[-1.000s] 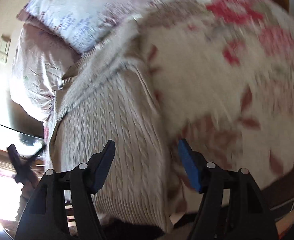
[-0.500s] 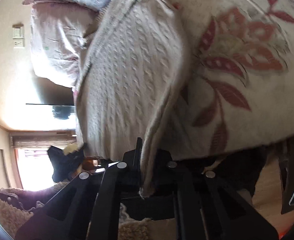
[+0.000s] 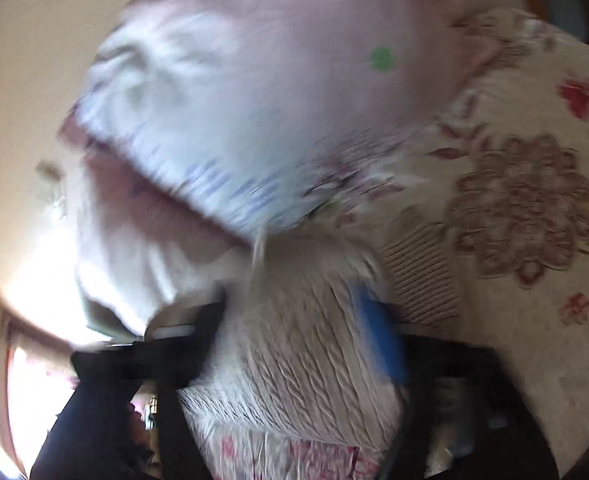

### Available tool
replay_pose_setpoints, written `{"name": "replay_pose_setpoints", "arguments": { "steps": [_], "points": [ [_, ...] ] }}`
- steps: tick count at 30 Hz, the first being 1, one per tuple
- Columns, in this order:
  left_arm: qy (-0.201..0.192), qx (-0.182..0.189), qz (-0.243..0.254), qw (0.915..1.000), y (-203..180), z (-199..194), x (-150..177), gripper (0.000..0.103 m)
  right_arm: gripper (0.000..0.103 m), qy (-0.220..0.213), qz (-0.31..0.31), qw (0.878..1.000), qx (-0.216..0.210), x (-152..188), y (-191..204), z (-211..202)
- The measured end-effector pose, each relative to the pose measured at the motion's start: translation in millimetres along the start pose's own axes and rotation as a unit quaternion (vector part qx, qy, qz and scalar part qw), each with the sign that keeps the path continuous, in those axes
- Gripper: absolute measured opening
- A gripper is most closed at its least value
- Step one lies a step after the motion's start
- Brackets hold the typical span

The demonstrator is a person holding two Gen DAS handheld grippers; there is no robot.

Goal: Fold small clothes

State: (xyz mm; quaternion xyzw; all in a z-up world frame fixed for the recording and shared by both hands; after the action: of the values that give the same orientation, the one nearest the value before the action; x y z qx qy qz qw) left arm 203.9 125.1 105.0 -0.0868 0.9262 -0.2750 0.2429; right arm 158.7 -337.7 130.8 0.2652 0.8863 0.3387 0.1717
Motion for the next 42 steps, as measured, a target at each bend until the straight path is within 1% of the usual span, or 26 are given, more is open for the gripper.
{"name": "replay_pose_setpoints", "arguments": {
  "steps": [2, 5, 7, 9, 11, 14, 15, 16, 17, 20, 21, 22, 24, 26, 28, 30, 32, 33, 34, 35, 36, 37, 38, 40, 41, 42],
  "points": [
    [0.024, 0.016, -0.031, 0.9991, 23.2, 15.3, 0.8, 0.069, 0.085, 0.006, 0.007, 1.000, -0.024, 12.4, -7.7, -1.7],
    [0.076, 0.034, -0.073, 0.9938, 60.3, 39.3, 21.7, 0.065, 0.085, 0.034, 0.012, 0.999, 0.020, 31.8, -25.5, 4.0],
    [0.098, 0.063, -0.098, 0.9883, 71.4, 56.2, 31.1, 0.059, 0.085, 0.046, 0.047, 0.998, 0.018, 39.2, -44.4, 4.2],
    [0.104, 0.077, -0.105, 0.9860, 71.9, 68.8, 36.5, 0.059, 0.085, 0.040, 0.068, 0.997, 0.005, 42.5, -55.2, -1.3],
    [0.117, 0.066, -0.108, 0.9850, 71.1, 84.6, 39.4, 0.059, 0.086, 0.032, 0.080, 0.996, -0.003, 44.2, -59.1, -6.6],
    [0.089, 0.069, -0.109, 0.9877, 66.3, 91.6, 37.5, 0.058, 0.086, 0.037, 0.077, 0.996, -0.008, 46.9, -57.3, -7.4],
    [0.084, 0.068, -0.115, 0.9874, 64.5, 94.3, 37.0, 0.052, 0.086, 0.041, 0.073, 0.996, -0.007, 48.4, -57.2, -7.0],
    [0.085, 0.062, -0.122, 0.9869, 63.4, 99.1, 36.7, 0.029, 0.086, 0.044, 0.071, 0.996, -0.007, 50.9, -58.4, -7.4],
    [0.091, 0.058, -0.134, 0.9851, 64.3, 104.4, 37.2, 0.024, 0.086, 0.047, 0.070, 0.996, -0.005, 53.1, -60.4, -8.4],
    [0.078, 0.098, -0.171, 0.9773, 53.8, 104.6, 40.4, 0.019, 0.086, 0.053, 0.072, 0.996, -0.001, 59.9, -72.0, -18.3],
    [0.076, 0.125, -0.175, 0.9736, 44.0, 101.4, 40.2, 0.018, 0.085, 0.053, 0.072, 0.996, 0.001, 62.1, -75.8, -22.8],
    [0.078, 0.161, -0.171, 0.9690, 23.7, 96.6, 39.7, 0.017, 0.086, 0.051, 0.072, 0.996, 0.004, 62.7, -79.4, -27.8],
    [0.087, 0.206, -0.138, 0.9650, -23.5, 90.8, 37.7, 0.017, 0.086, 0.043, 0.071, 0.997, 0.010, 62.8, -85.1, -36.3],
    [0.101, 0.263, -0.099, 0.9544, -86.2, 94.8, 37.0, 0.017, 0.086, 0.031, 0.069, 0.997, 0.017, 59.9, -91.0, -46.0],
    [0.133, 0.327, -0.068, 0.9331, -156.8, 116.1, 41.7, 0.017, 0.085, 0.022, 0.069, 0.997, 0.024, 55.2, -96.2, -52.3],
    [0.166, 0.362, -0.056, 0.9156, -209.1, 140.9, 53.1, 0.020, 0.086, 0.016, 0.074, 0.997, 0.026, 48.8, -101.4, -56.3],
    [0.213, 0.422, -0.078, 0.8780, -250.9, 174.1, 66.0, 0.019, 0.086, 0.009, 0.077, 0.997, 0.028, 40.1, -105.7, -60.1],
    [0.234, 0.461, -0.104, 0.8500, -261.7, 184.3, 72.9, 0.019, 0.086, 0.009, 0.079, 0.996, 0.028, 35.7, -107.9, -61.7],
    [0.241, 0.477, -0.112, 0.8378, -264.5, 186.4, 75.7, 0.025, 0.086, 0.010, 0.081, 0.996, 0.024, 32.4, -107.5, -62.1],
    [0.238, 0.472, -0.099, 0.8430, -263.5, 182.3, 76.3, 0.030, 0.086, 0.014, 0.084, 0.996, 0.018, 28.5, -108.6, -62.1],
    [0.228, 0.451, -0.079, 0.8593, -259.6, 177.5, 74.7, 0.049, 0.087, 0.022, 0.089, 0.995, 0.029, 25.3, -110.7, -59.8],
    [0.214, 0.417, -0.061, 0.8814, -249.0, 172.4, 70.5, 0.063, 0.091, 0.030, 0.089, 0.995, 0.021, 22.0, -111.3, -56.4],
    [0.199, 0.370, -0.047, 0.9061, -230.5, 166.5, 64.7, 0.066, 0.094, 0.039, 0.091, 0.995, 0.011, 18.5, -111.9, -52.7],
    [0.185, 0.279, -0.036, 0.9415, -194.2, 162.8, 60.7, 0.067, 0.095, 0.049, 0.097, 0.994, 0.009, 7.7, -114.1, -43.1],
    [0.186, 0.242, -0.040, 0.9513, -176.1, 162.9, 60.0, 0.067, 0.095, 0.054, 0.100, 0.993, 0.007, 0.4, -115.5, -36.4],
    [0.190, 0.225, -0.044, 0.9547, -167.7, 164.7, 59.2, 0.067, 0.095, 0.064, 0.104, 0.992, 0.004, -7.1, -116.7, -27.6]
  ]
}}
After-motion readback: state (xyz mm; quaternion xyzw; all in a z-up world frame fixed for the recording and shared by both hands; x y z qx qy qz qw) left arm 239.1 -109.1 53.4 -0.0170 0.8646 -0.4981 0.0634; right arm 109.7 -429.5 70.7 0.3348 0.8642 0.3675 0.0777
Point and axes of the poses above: each gripper's, at about its wrist camera, not at the fingertips, and z roughly the way its jaws point, y to its left, x to its underside, the point moved 3 cm from there along z, roughly the way its jaws point, and after that the axes turned 11 degrees about y, right-handed, at the moved point
